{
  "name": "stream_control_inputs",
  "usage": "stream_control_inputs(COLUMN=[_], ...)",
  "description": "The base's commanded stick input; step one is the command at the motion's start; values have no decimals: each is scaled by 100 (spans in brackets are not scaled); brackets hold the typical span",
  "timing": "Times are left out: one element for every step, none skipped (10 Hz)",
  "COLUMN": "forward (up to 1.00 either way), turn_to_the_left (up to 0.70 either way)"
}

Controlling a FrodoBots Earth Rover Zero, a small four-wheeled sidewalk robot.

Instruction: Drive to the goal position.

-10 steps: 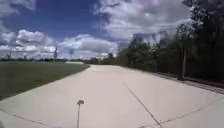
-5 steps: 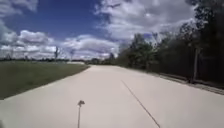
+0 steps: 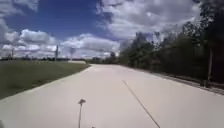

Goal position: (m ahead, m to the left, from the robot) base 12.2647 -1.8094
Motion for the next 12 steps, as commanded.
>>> stream_control_inputs(forward=[100, 100, 100, 100, 100, 100, 100, 100, 100, 100, 100, 100], turn_to_the_left=[0, 0, 0, 0, 0, 0, 0, 0, 0, 0, 0, 0])
